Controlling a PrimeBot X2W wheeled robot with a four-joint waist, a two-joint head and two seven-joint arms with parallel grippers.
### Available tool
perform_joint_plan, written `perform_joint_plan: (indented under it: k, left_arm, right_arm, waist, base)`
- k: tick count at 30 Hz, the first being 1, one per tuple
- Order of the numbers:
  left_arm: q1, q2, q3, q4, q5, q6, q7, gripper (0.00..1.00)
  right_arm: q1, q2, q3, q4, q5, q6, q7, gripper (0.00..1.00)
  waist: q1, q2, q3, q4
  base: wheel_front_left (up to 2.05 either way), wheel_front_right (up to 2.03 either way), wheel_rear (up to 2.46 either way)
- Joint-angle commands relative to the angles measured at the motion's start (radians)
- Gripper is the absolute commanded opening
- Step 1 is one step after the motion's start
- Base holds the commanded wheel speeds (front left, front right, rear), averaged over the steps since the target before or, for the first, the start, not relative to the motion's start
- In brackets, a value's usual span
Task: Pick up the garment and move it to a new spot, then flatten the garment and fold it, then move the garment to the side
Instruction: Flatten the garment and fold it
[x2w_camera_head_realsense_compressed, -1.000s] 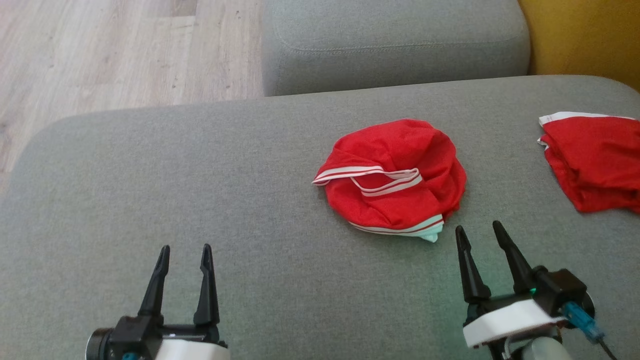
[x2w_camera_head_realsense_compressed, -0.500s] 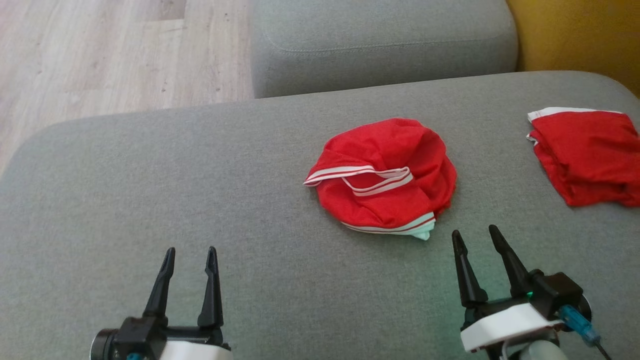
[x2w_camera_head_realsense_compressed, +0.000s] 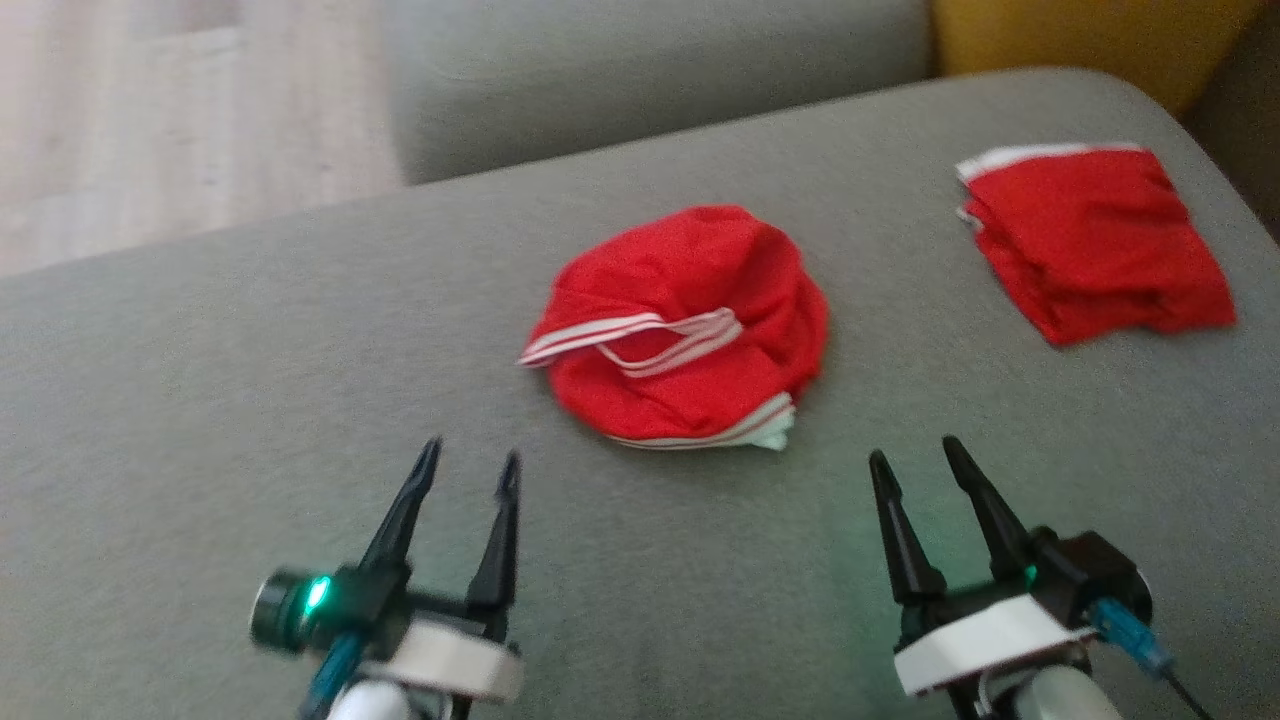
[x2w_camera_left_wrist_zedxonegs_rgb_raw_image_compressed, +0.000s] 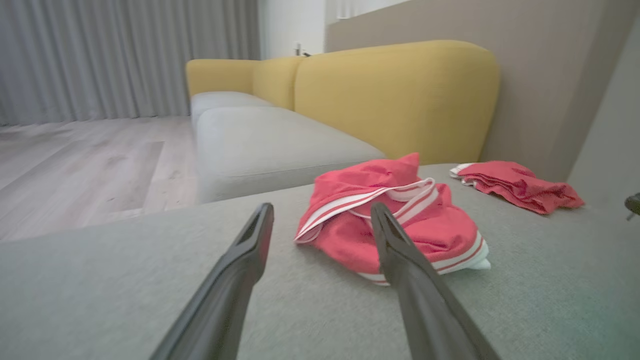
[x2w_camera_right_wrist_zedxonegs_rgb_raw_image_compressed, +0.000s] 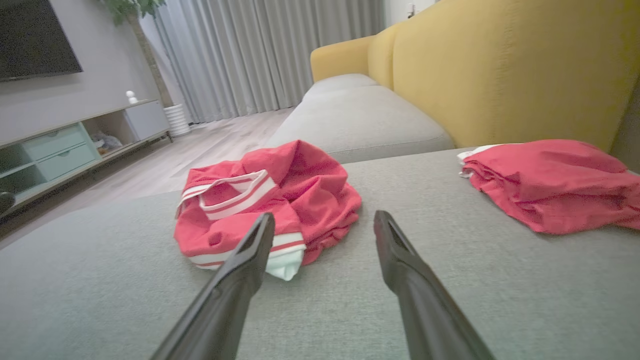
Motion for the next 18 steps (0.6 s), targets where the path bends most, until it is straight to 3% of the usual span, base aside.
perform_joint_plan:
  k: [1,9,18]
  left_arm:
    - [-0.081,-0.003,0.019,-0.015,0.020,-0.004,-0.009,1.00]
    - [-0.316,0.029,-0.066,0.221,0.122,-0.038,0.016,1.00]
    - [-0.495,0.046,-0.101,0.399,0.147,-0.048,0.039,1.00]
  right_arm:
    - [-0.058,-0.002,0.029,-0.037,0.001,0.007,-0.004,1.00]
    - [-0.098,-0.002,0.050,-0.065,0.044,0.007,-0.004,1.00]
    - [-0.112,-0.002,0.061,-0.069,0.064,0.007,-0.004,1.00]
  waist:
    - [0.0000,0.0000,0.048,-0.071]
    - [0.0000,0.0000,0.150,-0.237]
    - [0.0000,0.0000,0.202,-0.337]
  base:
    - [0.00,0.00,0.00]
    - [0.00,0.00,0.00]
    - [0.00,0.00,0.00]
